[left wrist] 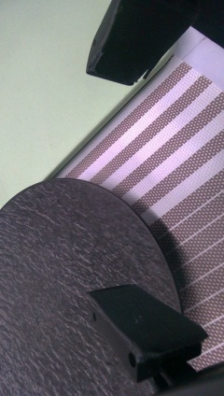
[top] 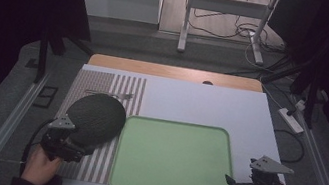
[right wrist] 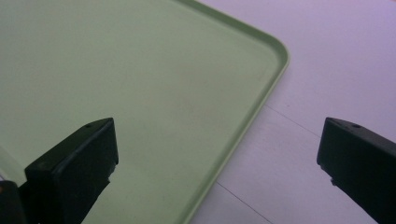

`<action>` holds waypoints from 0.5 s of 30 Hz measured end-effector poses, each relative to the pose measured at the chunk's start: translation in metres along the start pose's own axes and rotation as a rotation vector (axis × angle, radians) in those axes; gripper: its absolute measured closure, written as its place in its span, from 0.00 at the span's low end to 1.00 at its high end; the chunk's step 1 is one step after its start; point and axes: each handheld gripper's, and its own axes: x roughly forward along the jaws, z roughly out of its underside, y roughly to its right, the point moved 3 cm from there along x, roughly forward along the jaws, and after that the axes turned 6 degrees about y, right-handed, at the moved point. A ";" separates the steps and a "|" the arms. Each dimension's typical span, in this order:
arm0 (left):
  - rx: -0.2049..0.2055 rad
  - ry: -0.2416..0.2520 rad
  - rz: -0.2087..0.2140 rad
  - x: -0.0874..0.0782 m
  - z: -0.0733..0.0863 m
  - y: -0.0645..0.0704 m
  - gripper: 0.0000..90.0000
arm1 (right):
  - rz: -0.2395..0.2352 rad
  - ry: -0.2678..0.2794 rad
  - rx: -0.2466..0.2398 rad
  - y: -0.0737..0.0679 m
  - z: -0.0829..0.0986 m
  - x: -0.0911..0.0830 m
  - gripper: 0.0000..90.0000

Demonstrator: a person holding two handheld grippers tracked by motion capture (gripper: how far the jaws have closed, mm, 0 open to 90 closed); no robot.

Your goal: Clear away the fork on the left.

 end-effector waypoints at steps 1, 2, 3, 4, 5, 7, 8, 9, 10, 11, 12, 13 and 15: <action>0.005 -0.003 -0.004 0.001 -0.001 -0.001 0.00 | 0.000 0.000 0.000 0.000 0.000 0.000 0.00; 0.008 -0.008 -0.007 0.002 -0.001 -0.001 0.00 | -0.002 -0.001 0.000 0.000 0.000 0.000 0.00; 0.012 -0.014 -0.007 0.003 -0.002 -0.002 0.00 | -0.001 -0.002 -0.001 0.000 0.000 0.000 0.00; 0.013 -0.015 -0.007 0.003 -0.002 -0.003 0.00 | 0.000 0.000 0.000 0.000 0.000 0.000 0.00; 0.013 -0.017 -0.005 0.004 -0.003 -0.005 0.00 | -0.001 -0.002 -0.001 0.000 0.000 0.000 0.00; 0.020 -0.008 -0.002 0.006 -0.005 -0.007 0.00 | -0.001 -0.003 -0.001 0.000 0.000 0.000 0.00; 0.022 -0.004 -0.004 0.007 -0.006 -0.009 0.00 | 0.000 -0.003 -0.001 0.000 0.000 0.000 0.00; 0.023 -0.002 -0.004 0.007 -0.007 -0.010 0.00 | 0.000 -0.004 -0.001 0.000 0.000 0.000 0.00; 0.025 0.004 0.000 0.010 -0.009 -0.012 0.00 | 0.000 -0.006 -0.003 0.000 0.000 0.000 0.00; 0.025 0.004 0.000 0.010 -0.009 -0.012 0.00 | 0.000 -0.006 -0.003 0.000 0.000 0.000 0.00; 0.023 0.004 0.003 0.012 -0.010 -0.013 0.00 | 0.000 -0.007 -0.004 0.000 0.000 0.000 0.00; 0.022 0.001 0.006 0.013 -0.011 -0.015 0.00 | 0.000 -0.007 -0.004 0.000 0.000 0.000 0.00; 0.018 -0.003 0.011 0.016 -0.012 -0.017 0.00 | 0.003 -0.007 -0.004 0.000 0.000 0.000 0.00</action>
